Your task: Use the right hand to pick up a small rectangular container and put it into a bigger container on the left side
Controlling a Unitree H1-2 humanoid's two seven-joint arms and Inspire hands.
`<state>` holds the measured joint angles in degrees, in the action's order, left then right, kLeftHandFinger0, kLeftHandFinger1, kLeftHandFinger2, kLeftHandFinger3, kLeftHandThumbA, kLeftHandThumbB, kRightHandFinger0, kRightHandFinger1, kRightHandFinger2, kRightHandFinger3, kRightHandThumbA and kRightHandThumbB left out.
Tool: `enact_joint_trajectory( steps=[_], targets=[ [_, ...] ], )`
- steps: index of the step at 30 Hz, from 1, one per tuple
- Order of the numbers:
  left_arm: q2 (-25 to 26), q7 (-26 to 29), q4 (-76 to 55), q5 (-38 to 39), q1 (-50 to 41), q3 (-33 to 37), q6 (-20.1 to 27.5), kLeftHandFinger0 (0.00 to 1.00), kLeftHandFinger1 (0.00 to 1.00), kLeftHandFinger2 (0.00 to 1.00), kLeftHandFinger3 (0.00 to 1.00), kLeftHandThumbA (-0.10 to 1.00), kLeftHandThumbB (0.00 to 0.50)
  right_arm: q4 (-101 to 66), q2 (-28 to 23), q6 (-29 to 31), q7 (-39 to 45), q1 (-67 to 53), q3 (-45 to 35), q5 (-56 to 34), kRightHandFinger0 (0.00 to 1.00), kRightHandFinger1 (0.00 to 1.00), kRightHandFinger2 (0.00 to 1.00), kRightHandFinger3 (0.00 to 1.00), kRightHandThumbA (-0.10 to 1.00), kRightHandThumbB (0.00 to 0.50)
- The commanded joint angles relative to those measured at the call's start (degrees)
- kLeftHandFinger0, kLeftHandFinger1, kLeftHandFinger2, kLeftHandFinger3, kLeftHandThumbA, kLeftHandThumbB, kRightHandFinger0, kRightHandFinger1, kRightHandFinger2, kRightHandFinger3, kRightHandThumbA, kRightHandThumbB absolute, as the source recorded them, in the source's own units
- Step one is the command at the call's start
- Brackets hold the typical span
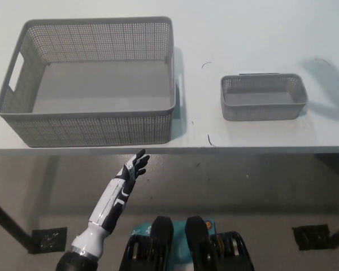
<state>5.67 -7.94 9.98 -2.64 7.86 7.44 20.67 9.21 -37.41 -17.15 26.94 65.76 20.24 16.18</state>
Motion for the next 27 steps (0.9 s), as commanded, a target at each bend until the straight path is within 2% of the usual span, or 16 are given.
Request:
enact_joint_trajectory(
  steps=[1,3,4,5,7,9,12,15,18,22,24,27],
  targets=[
    [1.0,-3.3,-1.5,2.1,-2.1,1.6,2.2,1.0,1.0,1.0,1.0,1.0,0.393,14.9,0.8,2.4,16.1,13.5,11.3,7.8,1.0,1.0,1.0,1.0,1.0,0.436],
    [1.3,-3.9,-1.9,2.6,-2.2,1.8,1.9,1.0,1.0,1.0,1.0,1.0,0.392,17.1,2.1,1.4,17.7,14.6,14.4,9.2,1.0,1.0,1.0,1.0,1.0,0.447],
    [1.4,-4.0,-2.1,2.8,-2.4,1.8,1.9,1.0,1.0,1.0,1.0,1.0,0.385,18.2,2.6,2.1,18.2,15.2,15.6,9.5,1.0,1.0,1.0,1.0,1.0,0.434],
    [1.5,-3.9,-2.0,2.9,-2.4,1.5,2.3,1.0,1.0,1.0,1.0,1.0,0.379,21.7,4.3,4.4,20.2,16.7,18.3,10.1,1.0,1.0,1.0,1.0,1.0,0.393],
    [1.4,-4.0,-2.4,3.3,-3.2,1.4,1.9,1.0,1.0,1.0,1.0,1.0,0.367,25.0,6.1,5.5,21.1,17.7,21.4,11.5,1.0,1.0,1.0,1.0,1.0,0.415],
    [1.5,-4.3,-2.3,3.8,-3.3,1.3,1.9,1.0,1.0,1.0,1.0,1.0,0.364,29.9,8.0,9.3,21.5,18.4,22.7,10.3,1.0,1.0,1.0,1.0,1.0,0.381],
    [1.3,-4.4,-2.6,4.4,-3.5,1.2,1.6,1.0,1.0,1.0,1.0,1.0,0.362,35.2,11.1,8.1,23.4,19.9,24.7,10.5,1.0,1.0,1.0,1.0,1.0,0.376],
    [1.1,-4.3,-2.6,4.4,-3.7,1.1,2.3,1.0,1.0,1.0,1.0,1.0,0.359,41.5,14.7,7.6,23.1,21.6,26.9,12.4,1.0,1.0,1.0,1.0,1.0,0.39],
    [1.4,-4.2,-3.5,4.5,-4.1,0.6,1.9,1.0,1.0,1.0,1.0,1.0,0.354,48.7,18.7,8.1,24.0,24.2,29.3,14.6,1.0,1.0,1.0,1.0,1.0,0.429],
    [1.3,-4.1,-3.6,4.2,-4.4,0.6,2.4,1.0,1.0,1.0,1.0,1.0,0.354,59.6,23.3,10.3,22.4,26.9,29.9,15.4,1.0,1.0,1.0,1.0,1.0,0.424],
    [1.3,-4.1,-3.6,4.2,-4.1,0.6,2.3,1.0,1.0,1.0,1.0,1.0,0.358,63.1,24.5,11.7,21.5,27.9,29.6,15.7,1.0,1.0,1.0,1.0,1.0,0.405],
    [1.3,-4.0,-4.0,4.1,-4.4,0.5,2.0,1.0,1.0,1.0,1.0,1.0,0.362,67.1,26.3,12.9,18.8,28.8,29.6,16.5,1.0,1.0,1.0,1.0,1.0,0.404]
  ],
)
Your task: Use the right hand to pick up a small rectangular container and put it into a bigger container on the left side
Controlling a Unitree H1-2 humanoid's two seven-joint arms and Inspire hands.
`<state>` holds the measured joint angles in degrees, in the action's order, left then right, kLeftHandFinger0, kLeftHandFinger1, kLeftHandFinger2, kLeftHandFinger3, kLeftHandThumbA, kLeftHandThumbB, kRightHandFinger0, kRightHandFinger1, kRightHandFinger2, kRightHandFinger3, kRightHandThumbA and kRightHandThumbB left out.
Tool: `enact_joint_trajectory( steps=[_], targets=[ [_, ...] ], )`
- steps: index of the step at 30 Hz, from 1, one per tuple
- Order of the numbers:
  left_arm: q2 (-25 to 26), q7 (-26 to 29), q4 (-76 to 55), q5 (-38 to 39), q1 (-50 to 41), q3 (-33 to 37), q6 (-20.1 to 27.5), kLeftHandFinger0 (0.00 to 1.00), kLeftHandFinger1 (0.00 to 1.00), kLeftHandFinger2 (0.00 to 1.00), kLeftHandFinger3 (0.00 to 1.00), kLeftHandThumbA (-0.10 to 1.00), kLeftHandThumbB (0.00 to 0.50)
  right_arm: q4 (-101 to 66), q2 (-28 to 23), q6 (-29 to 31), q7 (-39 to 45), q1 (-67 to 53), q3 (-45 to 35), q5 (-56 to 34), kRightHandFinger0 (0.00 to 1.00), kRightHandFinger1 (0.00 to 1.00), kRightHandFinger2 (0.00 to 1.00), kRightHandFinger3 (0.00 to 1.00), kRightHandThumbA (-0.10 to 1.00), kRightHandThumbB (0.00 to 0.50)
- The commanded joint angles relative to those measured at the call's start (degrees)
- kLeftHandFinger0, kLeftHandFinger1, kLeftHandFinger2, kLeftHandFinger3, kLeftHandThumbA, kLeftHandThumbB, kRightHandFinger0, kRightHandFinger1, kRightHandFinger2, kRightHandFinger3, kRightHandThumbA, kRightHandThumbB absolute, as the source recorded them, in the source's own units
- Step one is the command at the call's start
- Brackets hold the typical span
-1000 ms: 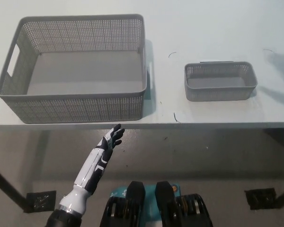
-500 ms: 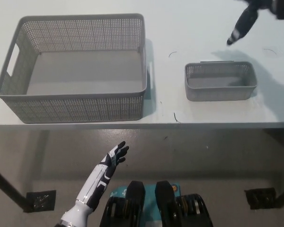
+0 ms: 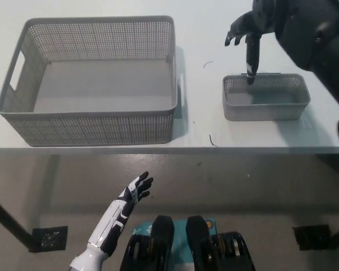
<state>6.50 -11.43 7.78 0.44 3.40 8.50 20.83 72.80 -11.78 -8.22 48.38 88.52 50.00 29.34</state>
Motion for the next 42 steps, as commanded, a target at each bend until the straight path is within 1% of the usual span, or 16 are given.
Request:
enact_joint_trajectory(
  steps=[1,4,7,9,10,12,16,21,25,30,32,35,38,40,41,42],
  targets=[
    [0.4,-0.5,-1.8,1.1,0.1,-0.5,1.8,1.0,1.0,1.0,1.0,1.0,0.362,4.0,0.8,4.2,-3.2,6.2,0.0,3.7,1.0,1.0,1.0,1.0,1.0,0.405],
    [0.3,-0.4,-1.5,0.8,0.6,-0.5,1.9,1.0,1.0,1.0,1.0,1.0,0.375,6.2,1.1,5.0,-7.0,6.2,-0.2,4.5,1.0,1.0,1.0,1.0,1.0,0.406],
    [0.5,-0.5,-1.5,0.7,0.7,-0.4,1.9,1.0,1.0,1.0,1.0,1.0,0.365,7.1,1.4,5.1,-8.2,6.1,-0.1,5.2,1.0,1.0,1.0,1.0,1.0,0.412],
    [0.3,-0.2,-1.4,0.3,0.0,-0.4,2.5,1.0,1.0,1.0,1.0,1.0,0.355,8.1,1.6,4.7,-9.0,5.5,-0.5,5.2,1.0,1.0,1.0,1.0,1.0,0.399],
    [0.4,-0.2,-1.2,0.1,0.1,-0.3,3.2,1.0,1.0,1.0,1.0,1.0,0.346,8.4,1.5,4.3,-10.3,5.3,-0.5,5.7,1.0,1.0,1.0,1.0,1.0,0.415],
    [0.5,-0.2,-1.4,0.1,0.2,-0.3,3.0,1.0,1.0,1.0,1.0,1.0,0.359,8.8,1.6,3.1,-10.8,5.1,-1.1,5.5,1.0,1.0,1.0,1.0,1.0,0.429],
    [0.4,-0.2,-1.7,0.1,-0.2,-0.3,3.1,1.0,1.0,1.0,1.0,1.0,0.363,9.6,1.2,3.7,-10.4,4.1,-1.5,5.9,1.0,1.0,1.0,1.0,1.0,0.41],
    [0.8,-0.4,-1.2,-0.3,0.2,-0.2,3.7,1.0,1.0,1.0,1.0,1.0,0.359,10.3,0.2,2.1,-8.9,2.5,-5.5,3.3,1.0,1.0,1.0,1.0,1.0,0.382],
    [0.8,-0.2,-1.3,-1.0,0.1,-0.1,3.7,1.0,1.0,1.0,1.0,1.0,0.358,10.2,0.1,1.8,-12.5,0.9,-7.0,3.9,1.0,1.0,1.0,1.0,1.0,0.431],
    [0.8,-0.4,-1.3,-0.8,0.7,0.0,3.7,1.0,1.0,1.0,1.0,1.0,0.357,10.4,-0.3,2.6,-14.1,-0.2,-10.0,3.0,1.0,1.0,1.0,1.0,1.0,0.453],
    [0.7,-0.4,-1.1,-0.8,0.7,-0.1,3.6,1.0,1.0,1.0,1.0,1.0,0.36,10.4,-0.1,1.7,-14.4,-0.5,-11.6,2.2,1.0,1.0,1.0,1.0,1.0,0.486],
    [0.7,-0.2,-1.0,-1.0,0.7,-0.1,4.1,1.0,1.0,1.0,1.0,1.0,0.36,10.6,0.0,1.0,-14.5,-1.0,-12.4,2.8,1.0,1.0,1.0,1.0,1.0,0.495],
    [0.6,-0.3,-1.2,-1.0,0.7,-0.1,3.7,1.0,1.0,1.0,1.0,1.0,0.37,10.7,0.0,2.1,-14.6,-1.9,-11.3,4.3,1.0,1.0,1.0,1.0,1.0,0.491],
    [0.6,-0.3,-1.2,-1.0,0.7,-0.1,3.7,1.0,1.0,1.0,1.0,1.0,0.372,10.7,-0.1,2.5,-14.0,-2.3,-11.6,4.0,1.0,1.0,1.0,1.0,1.0,0.455],
    [0.6,-0.3,-1.2,-1.0,0.7,-0.1,3.7,1.0,1.0,1.0,1.0,1.0,0.373,10.8,-0.2,2.4,-13.5,-2.5,-11.9,3.7,1.0,1.0,1.0,1.0,1.0,0.45],
    [0.6,-0.2,-1.3,-1.2,0.7,-0.1,3.6,1.0,1.0,1.0,1.0,1.0,0.374,10.8,-0.2,2.5,-13.9,-3.1,-12.0,3.7,1.0,1.0,1.0,1.0,1.0,0.424]
  ],
)
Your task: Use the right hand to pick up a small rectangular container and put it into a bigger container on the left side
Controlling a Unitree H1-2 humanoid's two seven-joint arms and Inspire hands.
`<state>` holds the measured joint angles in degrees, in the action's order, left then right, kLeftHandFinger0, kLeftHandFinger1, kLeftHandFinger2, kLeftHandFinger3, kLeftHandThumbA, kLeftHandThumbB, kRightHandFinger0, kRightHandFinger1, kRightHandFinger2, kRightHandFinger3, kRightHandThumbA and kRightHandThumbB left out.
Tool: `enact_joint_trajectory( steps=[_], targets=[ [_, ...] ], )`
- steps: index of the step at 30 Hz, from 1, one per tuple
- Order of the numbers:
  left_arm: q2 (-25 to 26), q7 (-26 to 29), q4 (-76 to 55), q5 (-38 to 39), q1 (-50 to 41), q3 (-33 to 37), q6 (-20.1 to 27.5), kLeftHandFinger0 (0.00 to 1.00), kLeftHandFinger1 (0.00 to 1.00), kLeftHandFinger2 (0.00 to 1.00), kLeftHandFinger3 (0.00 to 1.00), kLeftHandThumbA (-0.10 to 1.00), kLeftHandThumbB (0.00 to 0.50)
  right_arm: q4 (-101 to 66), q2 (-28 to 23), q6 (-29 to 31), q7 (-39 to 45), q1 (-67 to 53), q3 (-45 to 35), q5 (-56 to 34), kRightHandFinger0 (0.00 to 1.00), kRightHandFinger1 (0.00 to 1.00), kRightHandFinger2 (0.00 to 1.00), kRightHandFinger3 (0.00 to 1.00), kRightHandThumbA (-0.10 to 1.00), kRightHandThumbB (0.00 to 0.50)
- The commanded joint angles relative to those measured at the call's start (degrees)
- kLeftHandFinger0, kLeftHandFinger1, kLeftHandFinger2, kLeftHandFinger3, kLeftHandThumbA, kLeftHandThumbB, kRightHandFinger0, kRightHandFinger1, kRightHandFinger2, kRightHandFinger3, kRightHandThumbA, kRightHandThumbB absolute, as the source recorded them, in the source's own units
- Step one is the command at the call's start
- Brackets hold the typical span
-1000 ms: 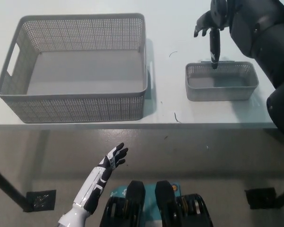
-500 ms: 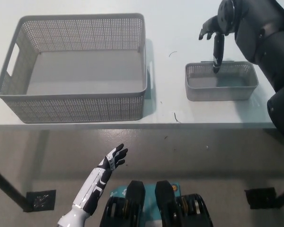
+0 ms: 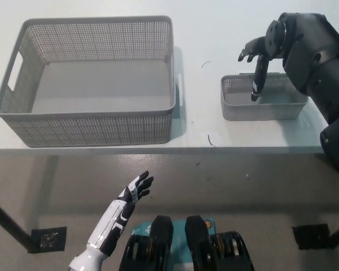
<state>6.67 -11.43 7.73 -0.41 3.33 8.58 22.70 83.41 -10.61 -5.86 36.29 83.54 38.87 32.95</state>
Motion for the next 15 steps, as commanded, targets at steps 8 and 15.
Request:
enact_joint_trajectory(
  steps=[8,15],
  targets=[
    [0.2,-0.1,-1.3,-0.4,0.7,-0.2,1.9,1.0,1.0,1.0,1.0,1.0,0.388,0.4,-1.3,1.5,-4.6,-1.5,2.6,3.4,1.0,1.0,1.0,1.0,1.0,0.424],
    [0.4,-0.3,-0.9,-0.2,1.2,-0.2,2.0,1.0,1.0,1.0,1.0,1.0,0.379,0.6,-1.7,1.2,-5.4,-4.0,3.2,3.9,1.0,1.0,1.0,1.0,1.0,0.392]
  ],
)
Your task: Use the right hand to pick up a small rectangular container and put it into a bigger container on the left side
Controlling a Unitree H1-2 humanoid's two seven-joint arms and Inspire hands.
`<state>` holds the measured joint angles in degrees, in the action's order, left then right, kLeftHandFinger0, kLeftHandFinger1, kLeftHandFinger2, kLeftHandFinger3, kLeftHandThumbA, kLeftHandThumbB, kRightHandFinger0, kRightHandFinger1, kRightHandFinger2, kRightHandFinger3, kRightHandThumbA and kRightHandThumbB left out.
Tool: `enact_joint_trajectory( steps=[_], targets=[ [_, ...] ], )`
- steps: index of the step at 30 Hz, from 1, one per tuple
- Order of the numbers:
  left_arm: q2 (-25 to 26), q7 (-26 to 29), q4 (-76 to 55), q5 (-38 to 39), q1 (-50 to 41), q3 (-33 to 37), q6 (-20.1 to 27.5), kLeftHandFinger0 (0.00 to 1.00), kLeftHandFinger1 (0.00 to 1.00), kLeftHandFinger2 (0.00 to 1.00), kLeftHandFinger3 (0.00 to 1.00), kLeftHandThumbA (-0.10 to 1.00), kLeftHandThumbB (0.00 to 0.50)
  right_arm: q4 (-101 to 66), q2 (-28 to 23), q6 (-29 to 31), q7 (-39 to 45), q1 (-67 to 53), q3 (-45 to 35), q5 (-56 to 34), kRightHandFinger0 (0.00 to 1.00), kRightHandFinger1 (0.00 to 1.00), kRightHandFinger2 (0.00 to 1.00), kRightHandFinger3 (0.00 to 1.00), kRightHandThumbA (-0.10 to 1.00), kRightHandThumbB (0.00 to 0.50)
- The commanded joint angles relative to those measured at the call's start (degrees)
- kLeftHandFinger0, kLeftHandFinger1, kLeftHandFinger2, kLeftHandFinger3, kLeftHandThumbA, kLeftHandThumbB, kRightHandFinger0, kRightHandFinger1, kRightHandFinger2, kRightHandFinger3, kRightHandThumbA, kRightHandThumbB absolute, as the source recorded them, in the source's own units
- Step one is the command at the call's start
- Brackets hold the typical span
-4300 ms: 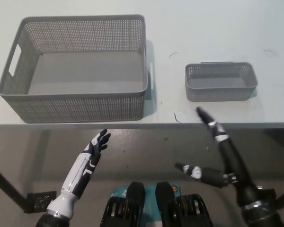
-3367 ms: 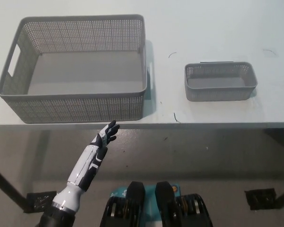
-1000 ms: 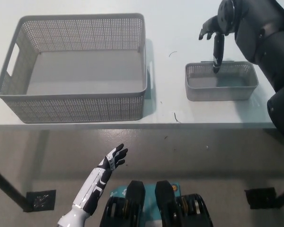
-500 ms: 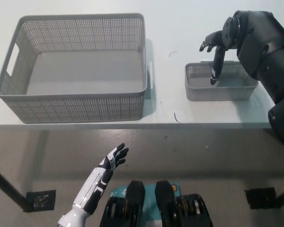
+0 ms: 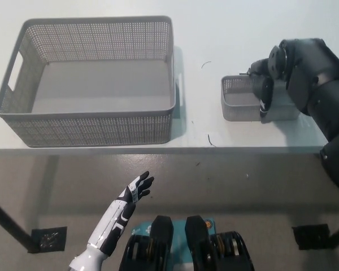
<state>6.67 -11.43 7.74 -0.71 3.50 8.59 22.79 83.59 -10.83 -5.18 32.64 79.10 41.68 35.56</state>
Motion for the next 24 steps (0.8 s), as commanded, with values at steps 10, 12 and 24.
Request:
enact_joint_trajectory(
  steps=[10,12,24],
  targets=[
    [0.4,-0.3,-0.2,0.0,1.4,-0.2,2.5,1.0,1.0,1.0,1.0,1.0,0.376,0.1,-1.3,-2.3,-19.7,-3.2,-3.2,-1.3,0.75,0.91,1.0,1.0,0.51,0.313],
    [0.5,0.0,-0.4,-0.7,1.4,-0.2,2.6,1.0,1.0,1.0,1.0,1.0,0.368,-0.3,-1.7,1.4,-27.7,-4.0,-2.0,0.9,0.57,0.68,0.8,1.0,0.17,0.207],
    [0.7,0.3,-0.3,-1.5,2.4,-0.5,2.1,1.0,1.0,1.0,1.0,1.0,0.368,-1.9,-4.2,11.9,-41.7,1.4,-7.7,-3.2,0.02,0.19,0.39,0.29,-0.1,0.22]
  ],
)
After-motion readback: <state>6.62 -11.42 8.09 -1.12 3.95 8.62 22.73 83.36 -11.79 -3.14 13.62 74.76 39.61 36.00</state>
